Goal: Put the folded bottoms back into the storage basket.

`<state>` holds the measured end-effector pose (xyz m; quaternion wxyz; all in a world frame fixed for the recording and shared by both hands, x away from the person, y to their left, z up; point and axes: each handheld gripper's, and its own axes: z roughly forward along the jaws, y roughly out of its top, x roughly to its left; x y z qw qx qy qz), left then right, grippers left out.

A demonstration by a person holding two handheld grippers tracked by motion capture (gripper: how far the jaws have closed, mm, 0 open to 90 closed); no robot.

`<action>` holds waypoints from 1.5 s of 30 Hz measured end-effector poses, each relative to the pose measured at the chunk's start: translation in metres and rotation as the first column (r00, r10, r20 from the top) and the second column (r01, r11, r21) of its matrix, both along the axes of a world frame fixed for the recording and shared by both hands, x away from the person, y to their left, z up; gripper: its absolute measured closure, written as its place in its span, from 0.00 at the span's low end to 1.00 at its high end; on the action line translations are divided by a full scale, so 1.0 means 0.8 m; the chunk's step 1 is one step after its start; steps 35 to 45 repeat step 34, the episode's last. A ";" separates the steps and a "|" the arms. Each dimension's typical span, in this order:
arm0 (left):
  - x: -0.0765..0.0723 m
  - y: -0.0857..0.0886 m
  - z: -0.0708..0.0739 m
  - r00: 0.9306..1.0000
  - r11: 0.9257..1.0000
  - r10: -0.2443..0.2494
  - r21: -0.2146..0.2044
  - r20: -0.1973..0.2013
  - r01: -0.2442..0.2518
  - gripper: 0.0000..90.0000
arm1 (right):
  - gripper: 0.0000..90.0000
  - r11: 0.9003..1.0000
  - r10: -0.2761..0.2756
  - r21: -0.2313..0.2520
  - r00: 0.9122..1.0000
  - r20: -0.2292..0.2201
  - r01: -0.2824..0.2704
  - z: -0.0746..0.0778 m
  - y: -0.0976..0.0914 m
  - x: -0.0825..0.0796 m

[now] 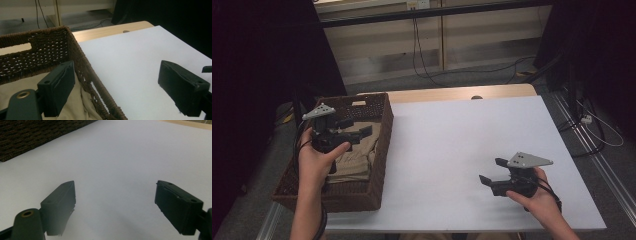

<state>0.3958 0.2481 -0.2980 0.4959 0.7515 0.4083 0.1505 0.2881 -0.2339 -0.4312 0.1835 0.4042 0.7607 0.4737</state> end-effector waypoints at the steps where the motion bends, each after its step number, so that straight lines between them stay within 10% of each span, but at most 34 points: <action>1: -0.001 0.000 -0.001 1.000 1.000 0.001 -0.005 0.006 -0.001 0.16 | 0.19 1.000 -0.001 -0.004 1.000 0.000 0.001 -0.001 -0.001 -0.001; 15: -0.024 0.005 -0.007 0.996 0.991 0.026 -0.137 0.081 -0.014 0.14 | 0.19 1.000 -0.027 -0.004 1.000 0.001 0.027 -0.006 -0.022 -0.011; 45: -0.043 0.010 -0.013 0.988 0.987 0.043 -0.159 0.151 -0.019 0.12 | 0.18 0.999 -0.040 -0.017 0.999 -0.002 0.040 -0.012 -0.027 -0.012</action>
